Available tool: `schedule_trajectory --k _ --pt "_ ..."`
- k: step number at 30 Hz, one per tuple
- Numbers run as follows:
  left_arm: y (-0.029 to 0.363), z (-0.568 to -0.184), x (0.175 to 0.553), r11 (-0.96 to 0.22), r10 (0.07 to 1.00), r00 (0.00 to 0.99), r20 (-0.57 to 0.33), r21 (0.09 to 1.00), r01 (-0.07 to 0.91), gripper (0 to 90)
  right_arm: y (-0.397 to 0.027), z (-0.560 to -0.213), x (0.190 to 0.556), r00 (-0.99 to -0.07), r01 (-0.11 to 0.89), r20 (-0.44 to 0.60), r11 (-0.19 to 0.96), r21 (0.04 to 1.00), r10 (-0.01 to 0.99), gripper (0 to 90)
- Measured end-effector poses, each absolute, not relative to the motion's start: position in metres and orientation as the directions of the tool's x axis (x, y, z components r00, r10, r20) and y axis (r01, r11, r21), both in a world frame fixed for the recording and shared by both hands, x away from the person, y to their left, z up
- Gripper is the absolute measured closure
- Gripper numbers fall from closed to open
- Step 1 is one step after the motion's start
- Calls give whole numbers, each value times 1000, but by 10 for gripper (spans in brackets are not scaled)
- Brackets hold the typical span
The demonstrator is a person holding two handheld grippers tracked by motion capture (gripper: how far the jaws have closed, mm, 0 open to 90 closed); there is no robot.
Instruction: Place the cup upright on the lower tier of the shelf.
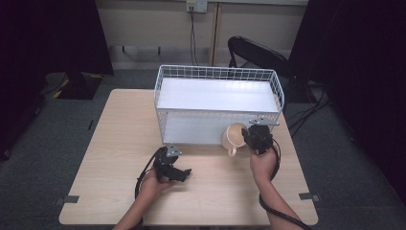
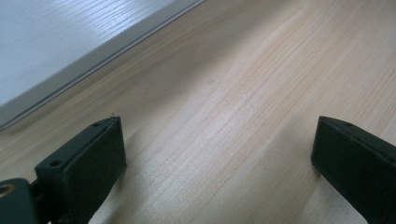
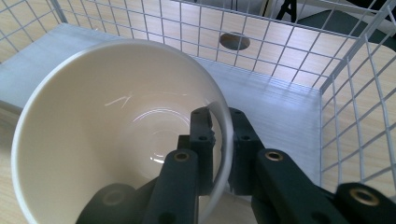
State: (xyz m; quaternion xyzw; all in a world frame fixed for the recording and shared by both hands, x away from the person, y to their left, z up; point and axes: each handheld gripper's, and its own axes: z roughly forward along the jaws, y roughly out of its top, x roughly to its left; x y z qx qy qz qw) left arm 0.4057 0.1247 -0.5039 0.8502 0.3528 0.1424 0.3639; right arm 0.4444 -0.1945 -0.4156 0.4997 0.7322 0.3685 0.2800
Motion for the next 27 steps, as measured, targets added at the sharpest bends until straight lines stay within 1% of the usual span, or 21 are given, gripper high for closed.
schedule_trajectory --k 11,14,21,27 --pt "125 -504 406 -486 704 710 -14 719 496 26 -189 -425 451 -321 516 -60 228 826 945 833" --pt "125 -504 406 -486 704 711 -15 719 496 25 -188 -427 451 -309 500 -74 228 836 948 833" --pt "125 -504 406 -486 704 710 -15 720 496 25 -188 -431 456 -290 505 -66 212 837 955 833" --pt "125 -504 406 -486 704 710 -15 719 497 25 -183 -430 458 -278 492 -83 216 843 957 833"
